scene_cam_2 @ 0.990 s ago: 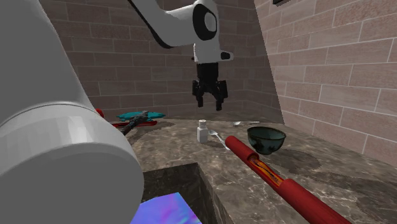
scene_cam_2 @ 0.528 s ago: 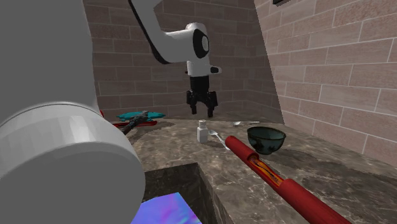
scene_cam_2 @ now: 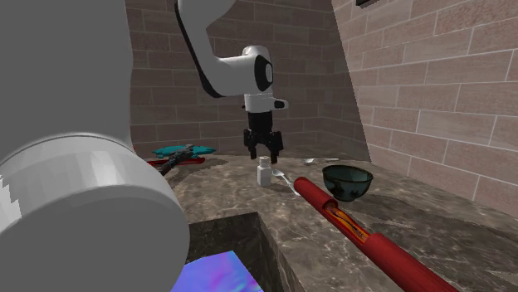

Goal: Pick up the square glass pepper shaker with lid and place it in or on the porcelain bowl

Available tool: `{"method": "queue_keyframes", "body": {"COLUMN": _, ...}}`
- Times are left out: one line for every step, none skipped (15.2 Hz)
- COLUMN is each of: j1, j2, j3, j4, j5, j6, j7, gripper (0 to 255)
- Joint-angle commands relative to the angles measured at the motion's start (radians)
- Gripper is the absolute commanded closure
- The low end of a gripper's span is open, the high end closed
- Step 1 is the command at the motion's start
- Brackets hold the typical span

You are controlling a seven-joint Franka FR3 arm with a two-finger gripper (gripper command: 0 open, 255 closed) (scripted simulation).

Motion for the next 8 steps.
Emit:
{"method": "queue_keyframes", "body": {"j1": 0.0, "j2": 0.002, "j3": 0.0, "j4": -0.005, "j5": -0.002, "j6": 0.007, "j7": 0.001, "gripper": 0}}
{"method": "queue_keyframes", "body": {"j1": 0.0, "j2": 0.002, "j3": 0.0, "j4": -0.005, "j5": -0.002, "j6": 0.007, "j7": 0.001, "gripper": 0}}
{"method": "queue_keyframes", "body": {"j1": 0.0, "j2": 0.002, "j3": 0.0, "j4": -0.005, "j5": -0.002, "j6": 0.007, "j7": 0.001, "gripper": 0}}
{"method": "queue_keyframes", "body": {"j1": 0.0, "j2": 0.002, "j3": 0.0, "j4": -0.005, "j5": -0.002, "j6": 0.007, "j7": 0.001, "gripper": 0}}
{"method": "queue_keyframes", "body": {"j1": 0.0, "j2": 0.002, "j3": 0.0, "j4": -0.005, "j5": -0.002, "j6": 0.007, "j7": 0.001, "gripper": 0}}
{"method": "queue_keyframes", "body": {"j1": 0.0, "j2": 0.002, "j3": 0.0, "j4": -0.005, "j5": -0.002, "j6": 0.007, "j7": 0.001, "gripper": 0}}
{"method": "queue_keyframes", "body": {"j1": 0.0, "j2": 0.002, "j3": 0.0, "j4": -0.005, "j5": -0.002, "j6": 0.007, "j7": 0.001, "gripper": 0}}
{"method": "queue_keyframes", "body": {"j1": 0.0, "j2": 0.002, "j3": 0.0, "j4": -0.005, "j5": -0.002, "j6": 0.007, "j7": 0.001, "gripper": 255}}
